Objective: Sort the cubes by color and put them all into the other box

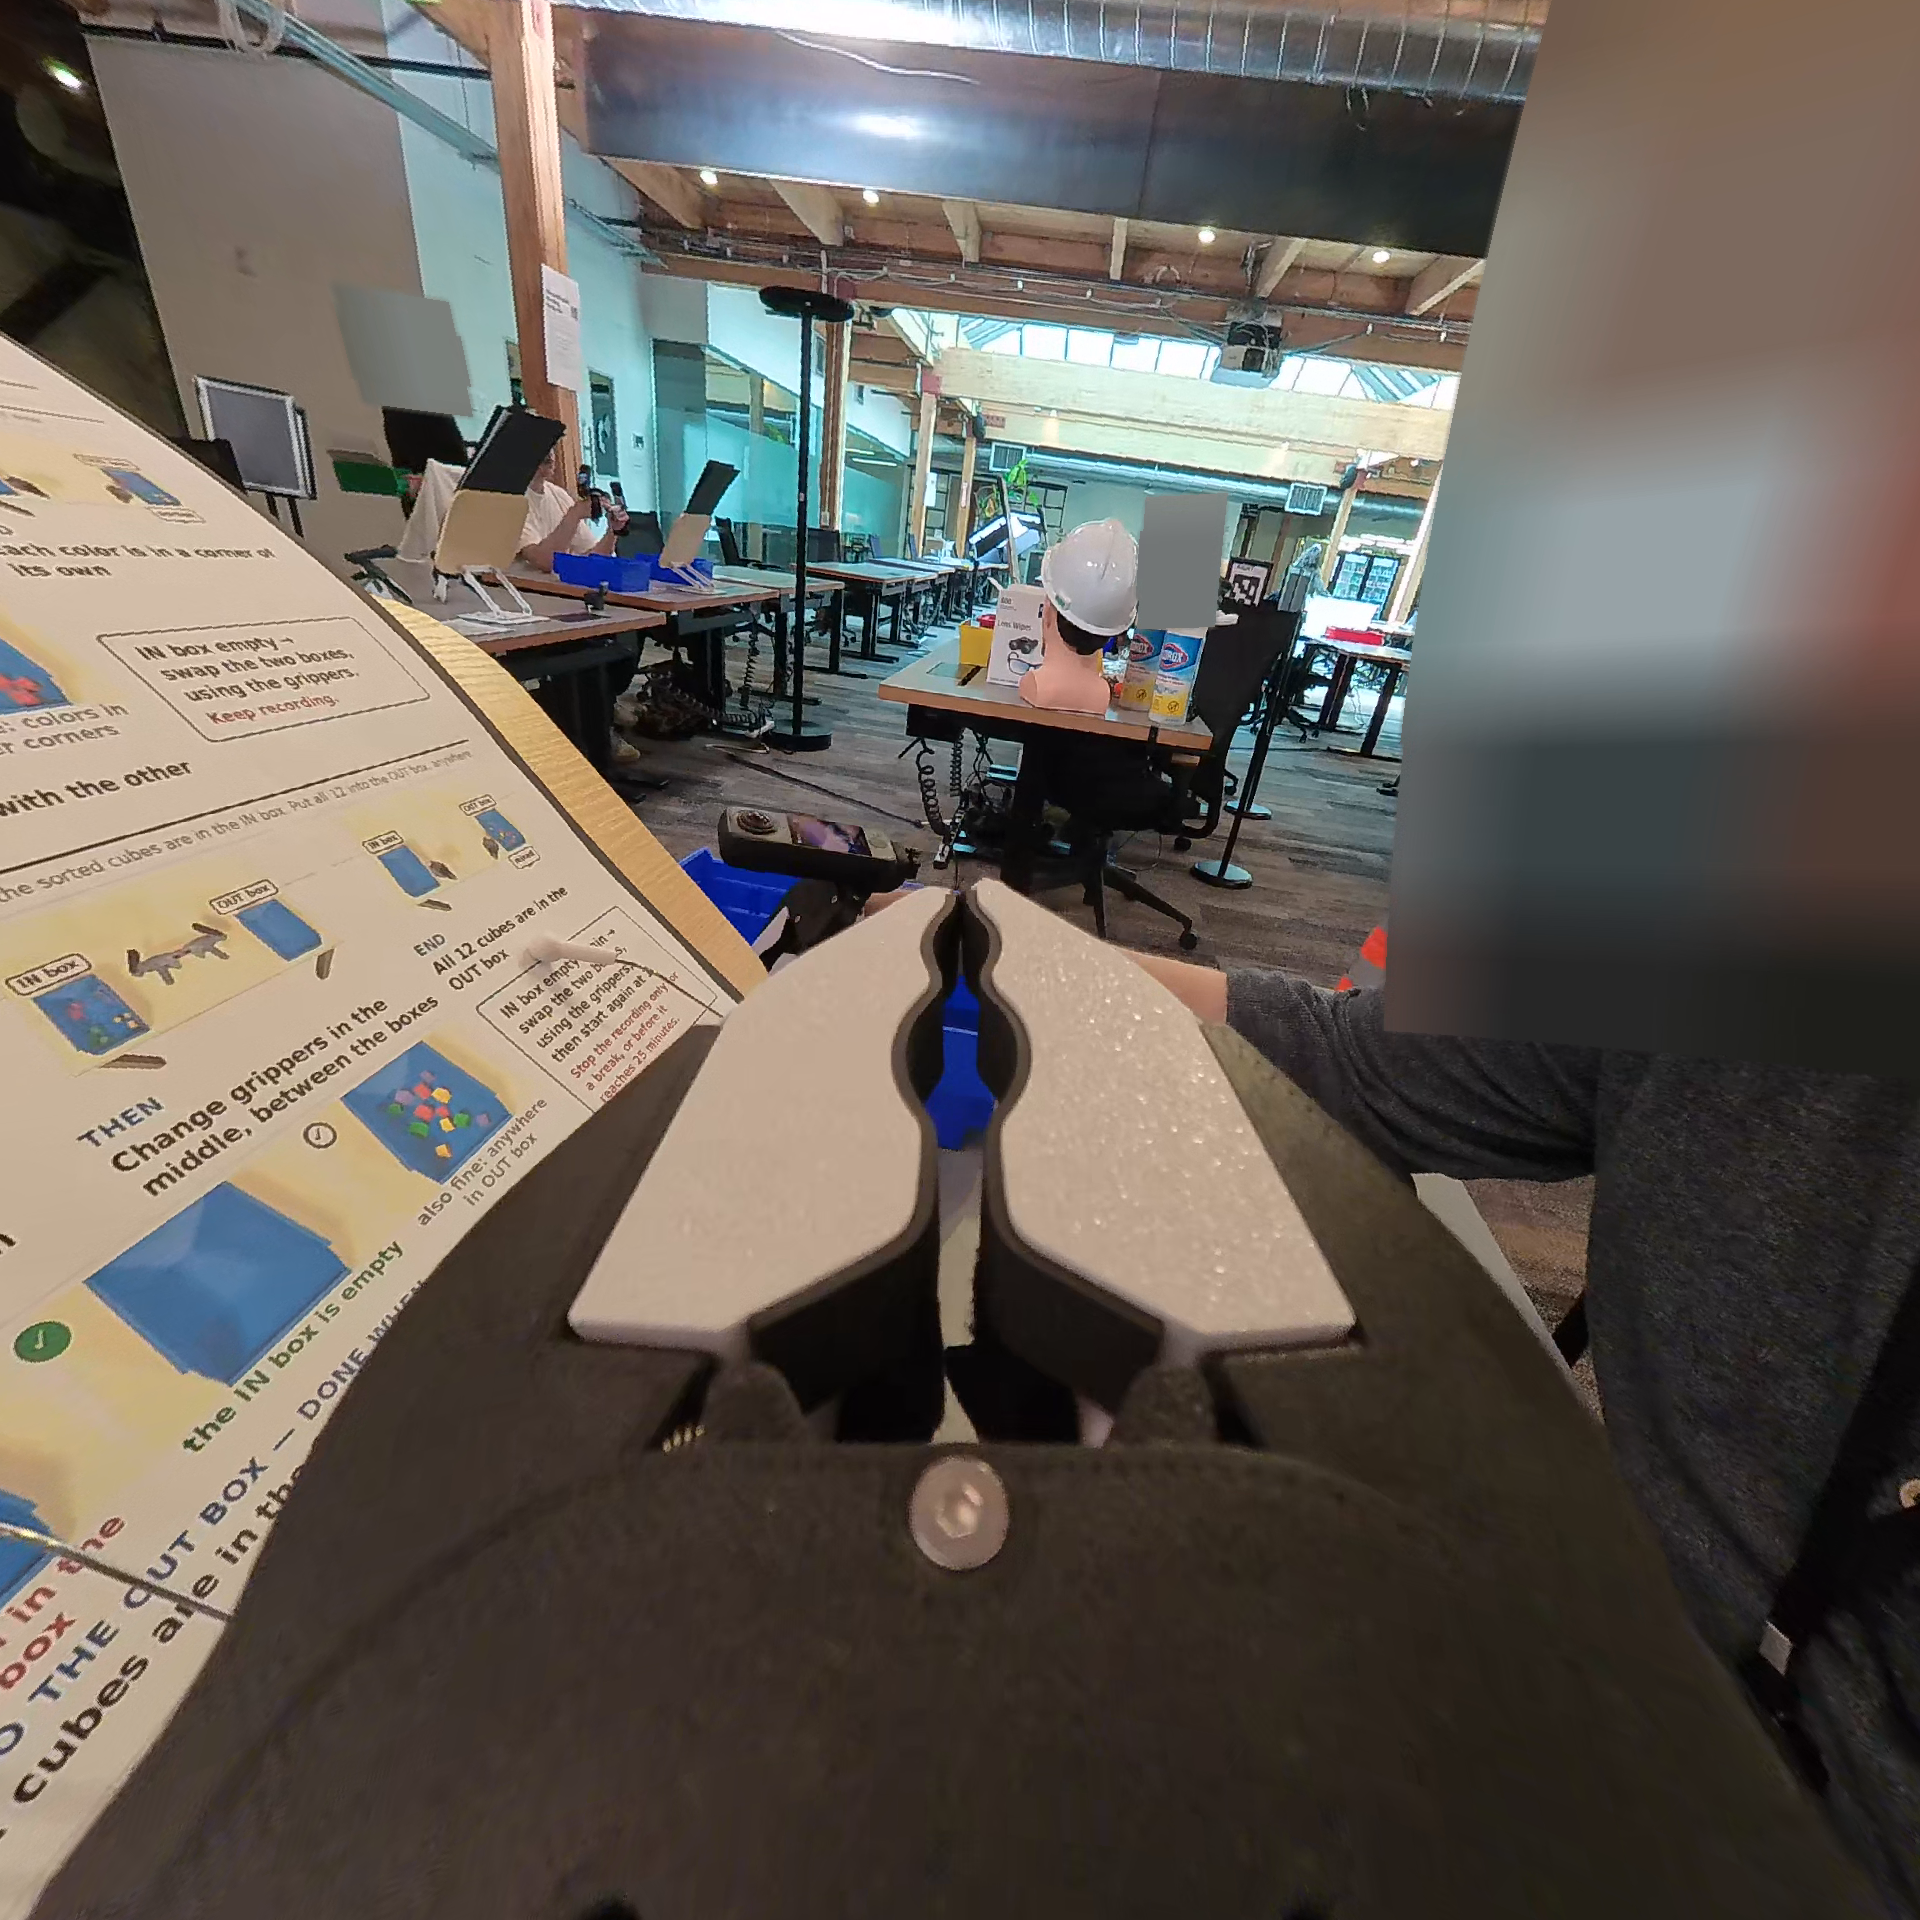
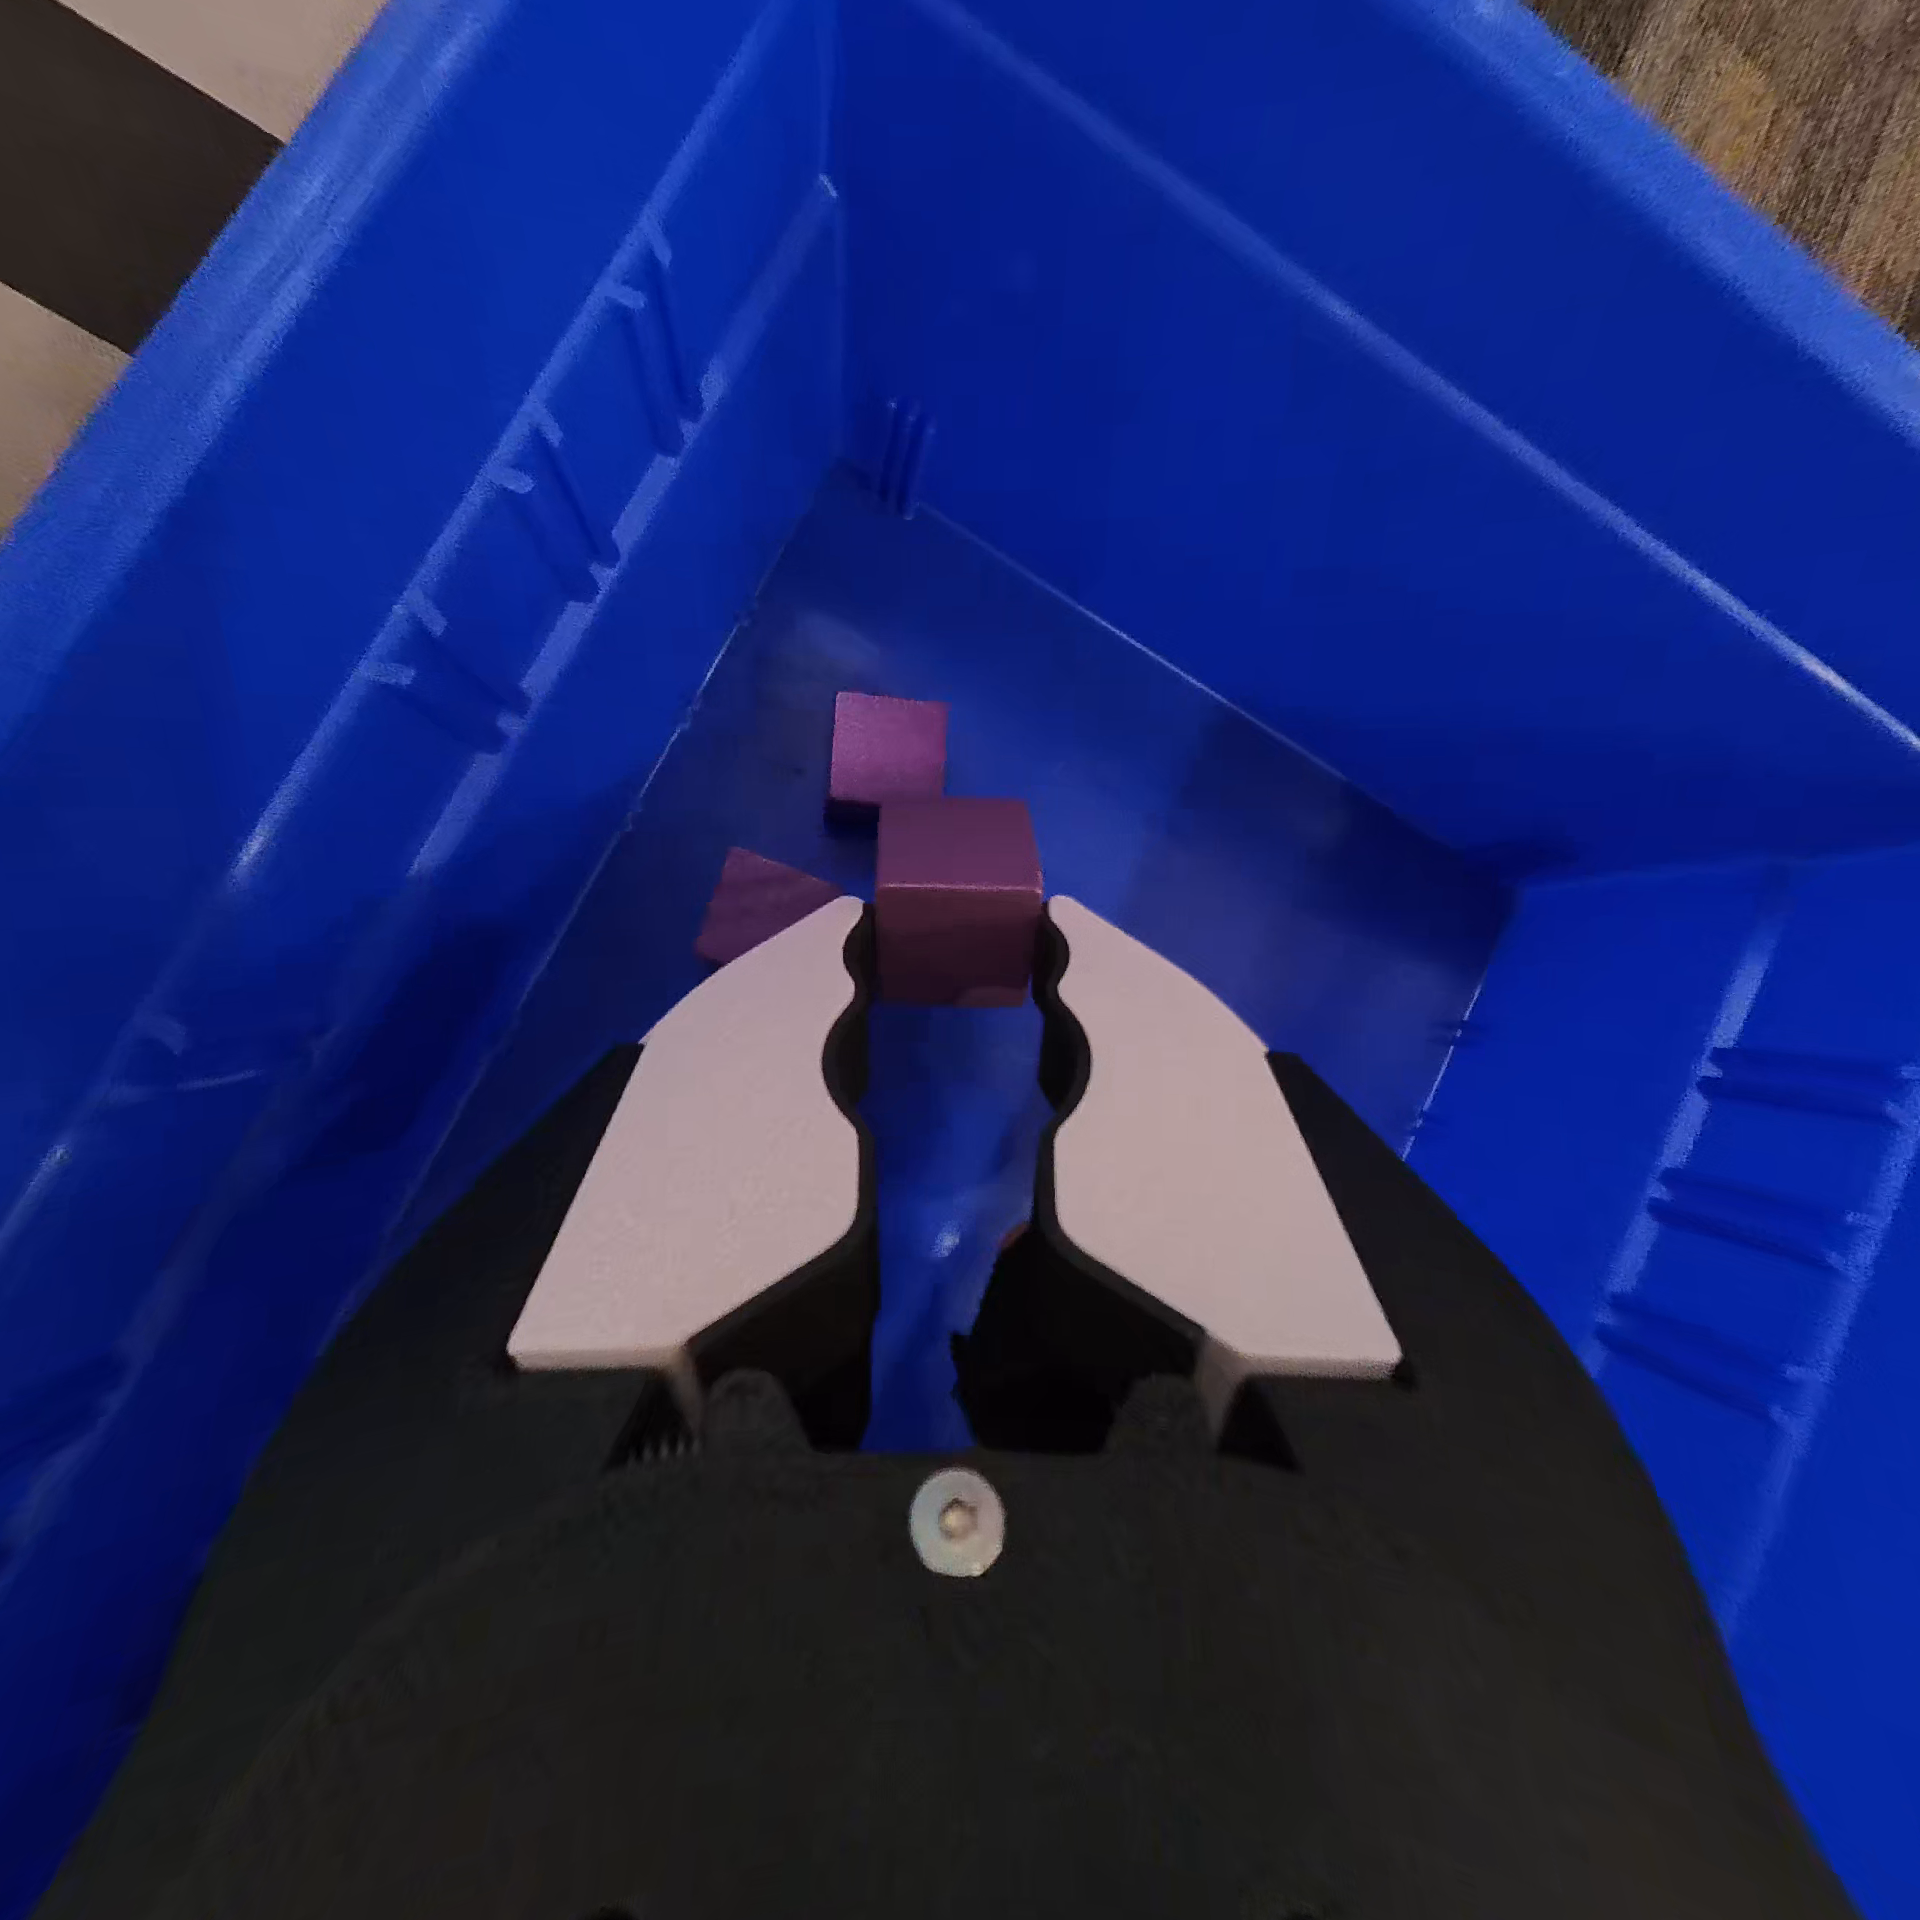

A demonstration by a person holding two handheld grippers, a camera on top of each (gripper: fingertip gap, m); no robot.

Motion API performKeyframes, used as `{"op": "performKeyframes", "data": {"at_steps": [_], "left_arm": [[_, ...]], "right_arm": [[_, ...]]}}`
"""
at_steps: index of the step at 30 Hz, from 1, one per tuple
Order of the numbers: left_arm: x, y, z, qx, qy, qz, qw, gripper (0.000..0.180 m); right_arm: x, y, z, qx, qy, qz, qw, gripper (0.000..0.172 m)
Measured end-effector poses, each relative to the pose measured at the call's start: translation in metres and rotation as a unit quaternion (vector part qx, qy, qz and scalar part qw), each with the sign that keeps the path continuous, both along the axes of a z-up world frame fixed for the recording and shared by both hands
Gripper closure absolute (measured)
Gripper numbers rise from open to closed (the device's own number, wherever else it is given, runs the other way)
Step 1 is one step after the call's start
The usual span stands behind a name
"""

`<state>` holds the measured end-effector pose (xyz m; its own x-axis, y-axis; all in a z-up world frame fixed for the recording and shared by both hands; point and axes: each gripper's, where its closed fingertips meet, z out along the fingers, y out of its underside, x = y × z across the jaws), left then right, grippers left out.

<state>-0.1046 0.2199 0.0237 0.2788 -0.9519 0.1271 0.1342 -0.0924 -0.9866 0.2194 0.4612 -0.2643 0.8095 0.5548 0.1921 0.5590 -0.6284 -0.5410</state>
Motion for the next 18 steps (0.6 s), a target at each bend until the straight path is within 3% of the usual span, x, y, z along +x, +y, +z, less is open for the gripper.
{"op": "performKeyframes", "data": {"at_steps": [6, 11, 14, 18], "left_arm": [[-0.001, 0.000, -0.001, -0.001, 0.005, 0.000, 1.000, 0.180], [-0.013, 0.006, 0.002, 0.008, 0.011, 0.028, 1.000, 0.180], [-0.039, 0.021, 0.003, 0.022, 0.037, 0.094, 0.995, 0.180], [-0.098, 0.047, -0.006, 0.031, 0.114, 0.215, 0.969, 0.173]], "right_arm": [[0.004, 0.001, -0.002, -0.002, 0.000, -0.006, 1.000, 0.137], [0.003, 0.003, 0.027, 0.029, 0.045, -0.012, 0.998, 0.136], [0.003, 0.003, 0.048, 0.058, 0.064, -0.012, 0.996, 0.137], [-0.005, 0.001, 0.070, 0.091, 0.079, 0.000, 0.993, 0.140]]}}
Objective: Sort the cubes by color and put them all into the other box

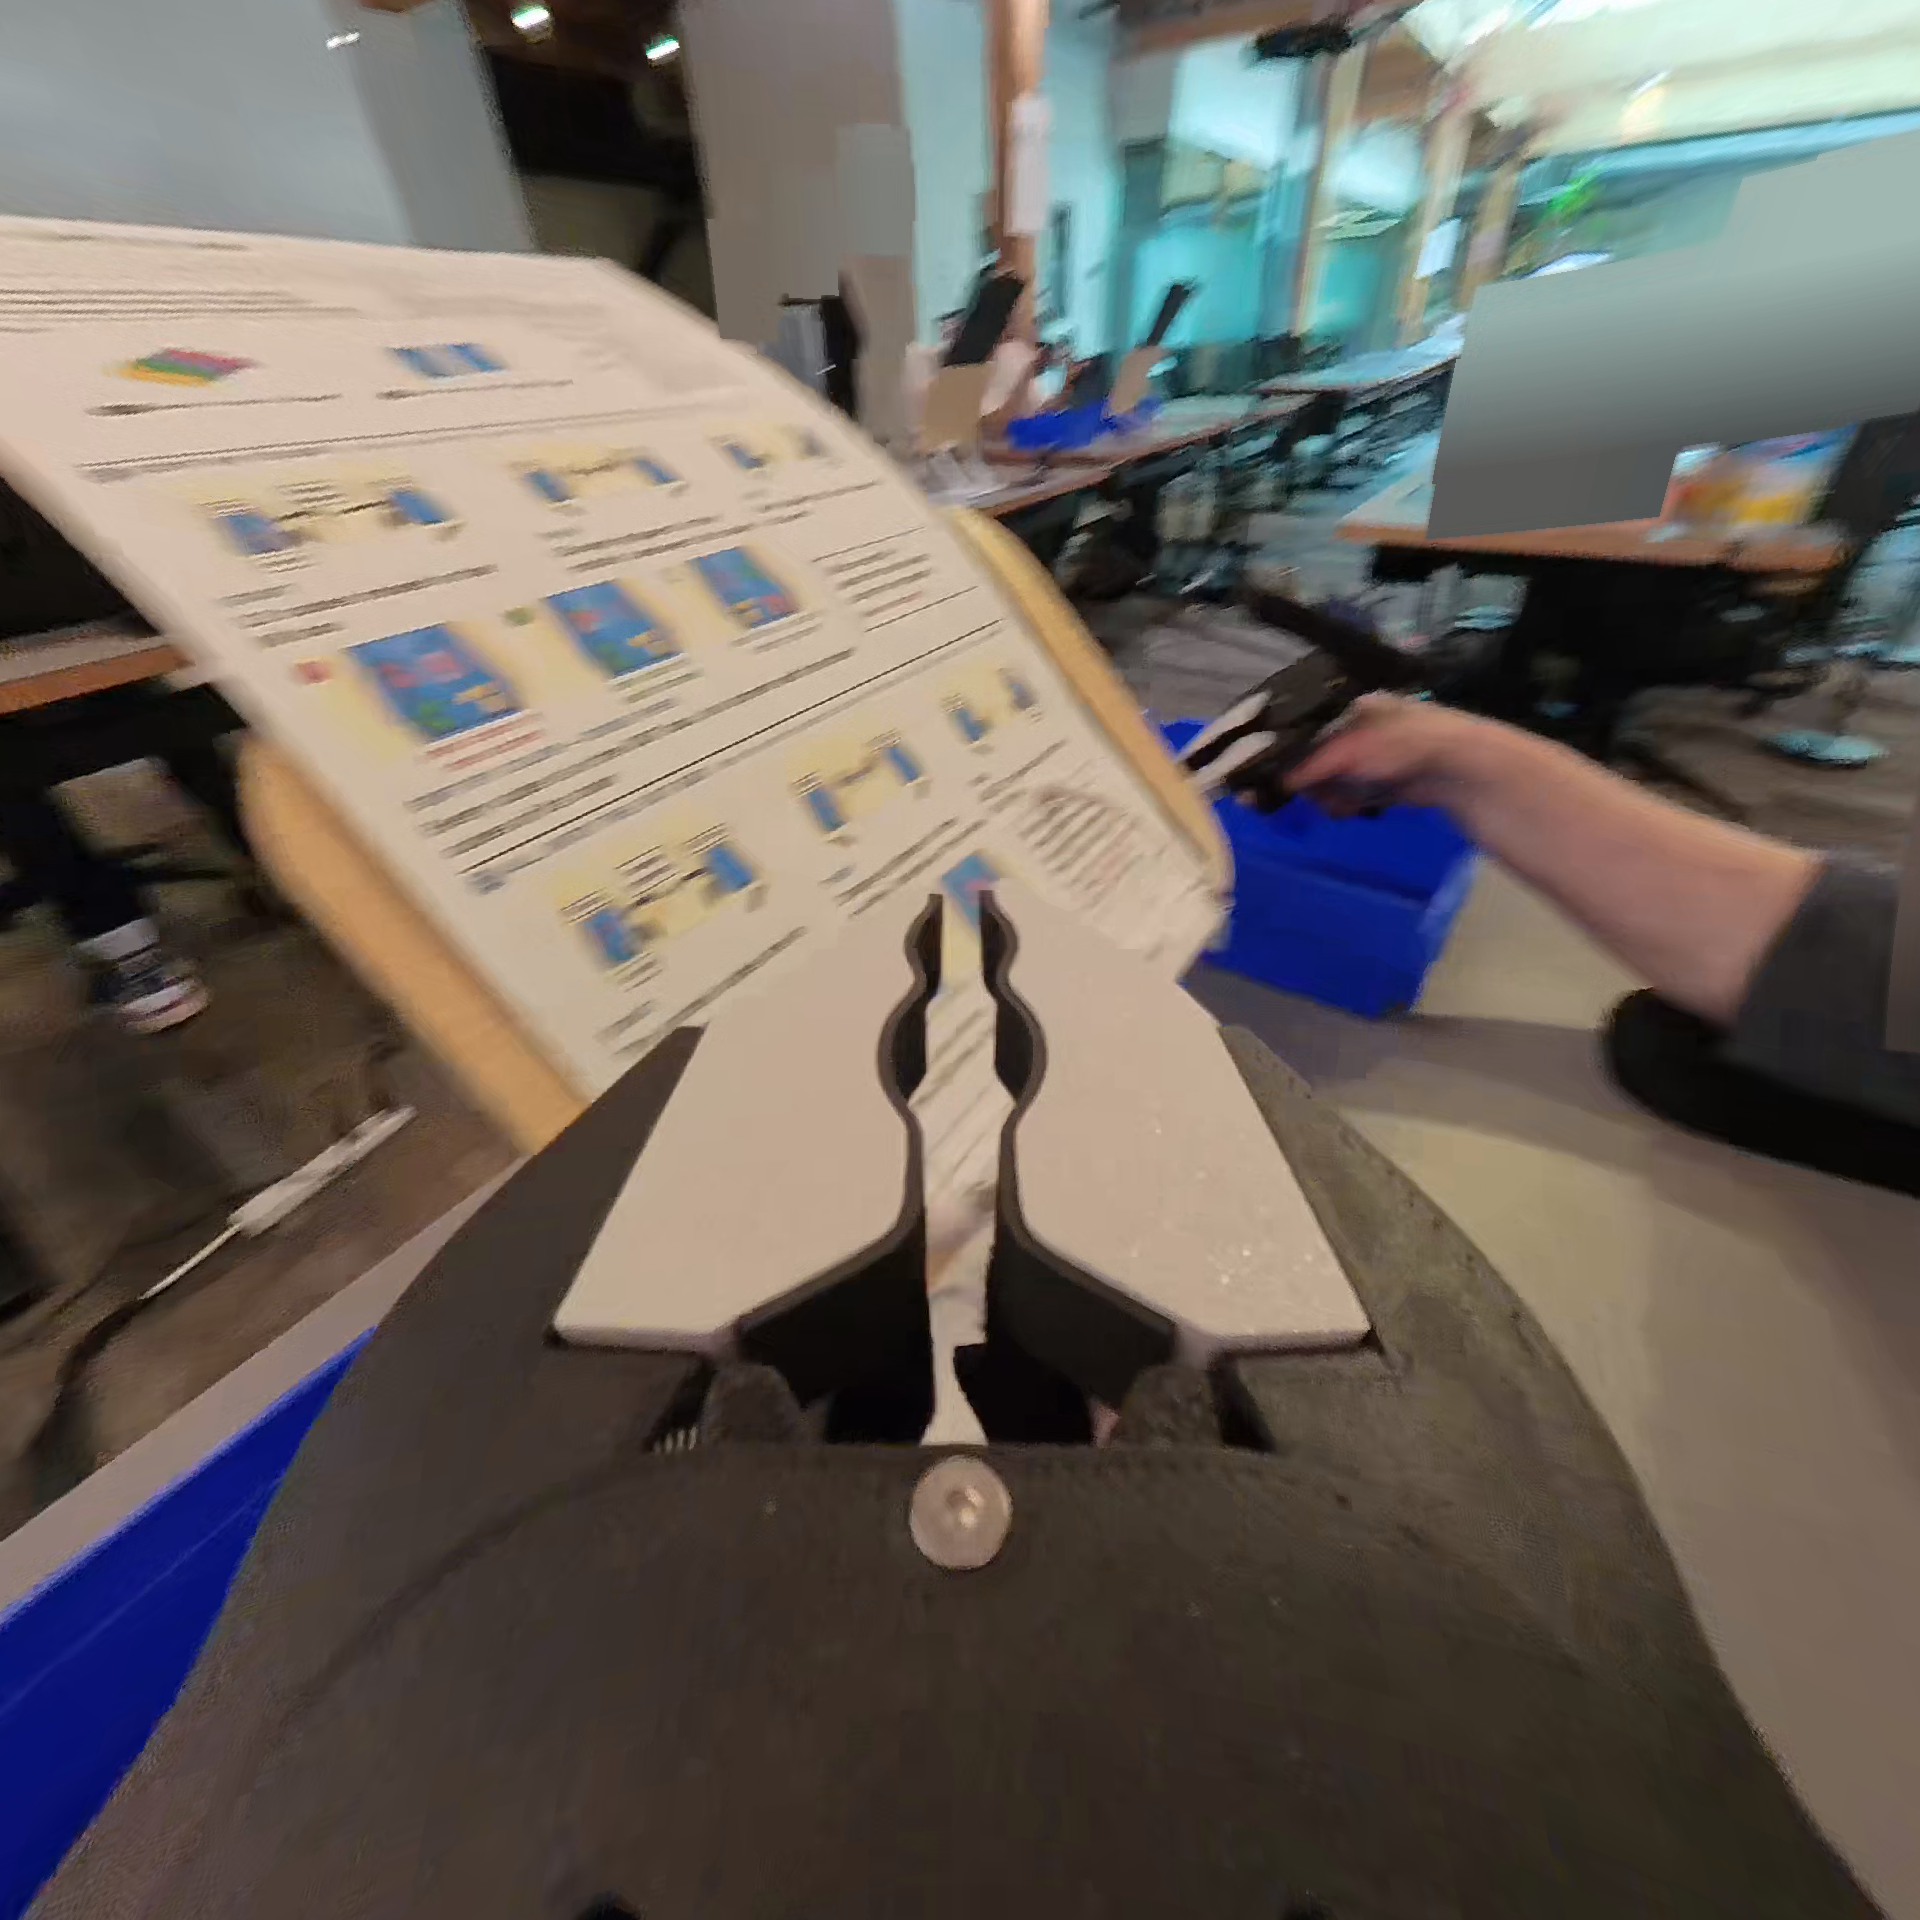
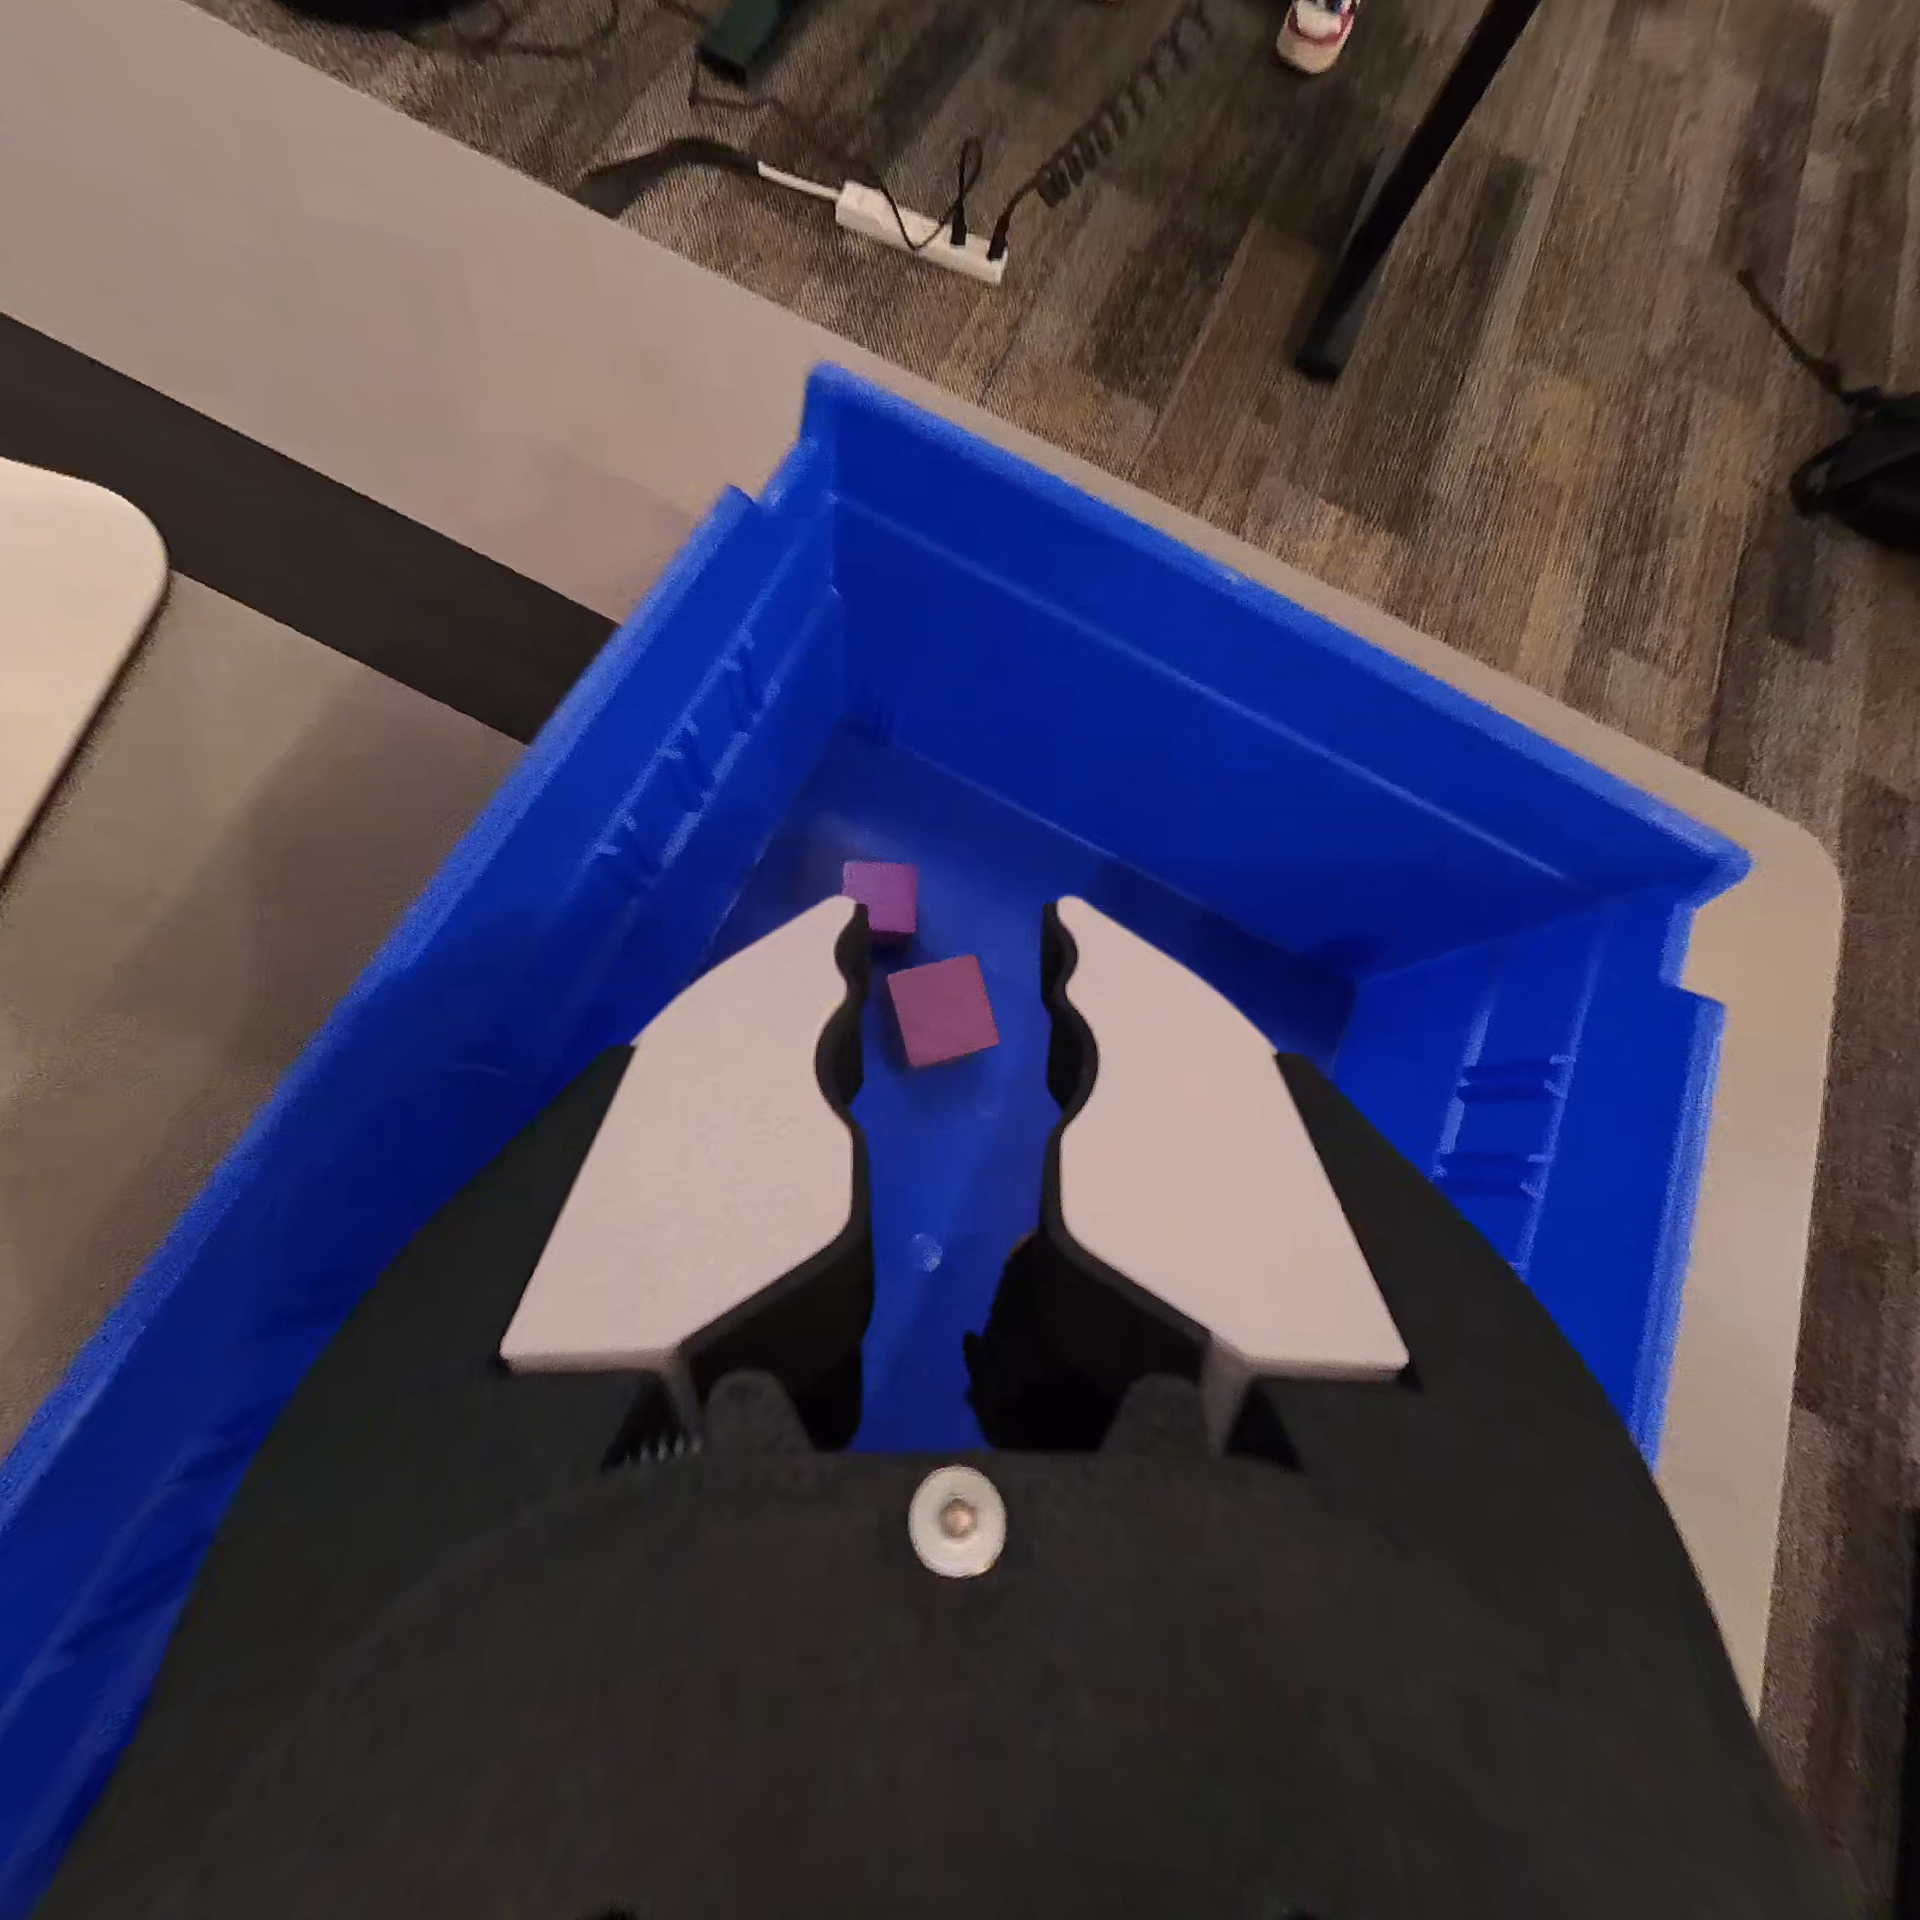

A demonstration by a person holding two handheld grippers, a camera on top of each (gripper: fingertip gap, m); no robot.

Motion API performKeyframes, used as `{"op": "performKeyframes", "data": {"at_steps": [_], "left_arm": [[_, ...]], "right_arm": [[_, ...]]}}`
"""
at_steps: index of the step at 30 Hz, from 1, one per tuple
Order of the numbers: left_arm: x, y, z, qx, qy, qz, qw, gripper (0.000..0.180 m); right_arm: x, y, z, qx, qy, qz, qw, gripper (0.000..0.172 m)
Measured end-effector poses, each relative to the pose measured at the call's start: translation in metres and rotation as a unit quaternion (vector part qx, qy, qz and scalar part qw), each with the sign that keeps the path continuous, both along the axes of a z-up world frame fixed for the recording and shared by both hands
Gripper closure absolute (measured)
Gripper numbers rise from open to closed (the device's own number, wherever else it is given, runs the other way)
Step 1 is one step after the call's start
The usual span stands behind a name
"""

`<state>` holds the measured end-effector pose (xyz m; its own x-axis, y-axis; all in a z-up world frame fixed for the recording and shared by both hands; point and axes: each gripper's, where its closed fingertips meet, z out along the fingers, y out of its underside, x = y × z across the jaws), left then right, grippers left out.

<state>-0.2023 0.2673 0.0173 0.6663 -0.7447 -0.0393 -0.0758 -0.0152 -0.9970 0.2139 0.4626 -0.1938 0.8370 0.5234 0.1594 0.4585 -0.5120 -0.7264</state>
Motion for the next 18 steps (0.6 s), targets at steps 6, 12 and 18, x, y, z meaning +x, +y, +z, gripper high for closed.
{"op": "performKeyframes", "data": {"at_steps": [6, 12, 18], "left_arm": [[-0.114, 0.051, -0.065, -0.087, 0.114, 0.193, 0.971, 0.147], [-0.187, 0.079, -0.171, -0.233, 0.198, 0.257, 0.917, 0.136], [-0.228, 0.070, -0.238, -0.348, 0.259, 0.287, 0.854, 0.138]], "right_arm": [[-0.013, -0.002, 0.006, 0.017, -0.003, 0.011, 1.000, 0.142], [-0.020, -0.004, -0.002, 0.006, -0.009, 0.023, 1.000, 0.142], [-0.026, -0.005, -0.008, -0.001, -0.011, 0.035, 0.999, 0.142]]}}
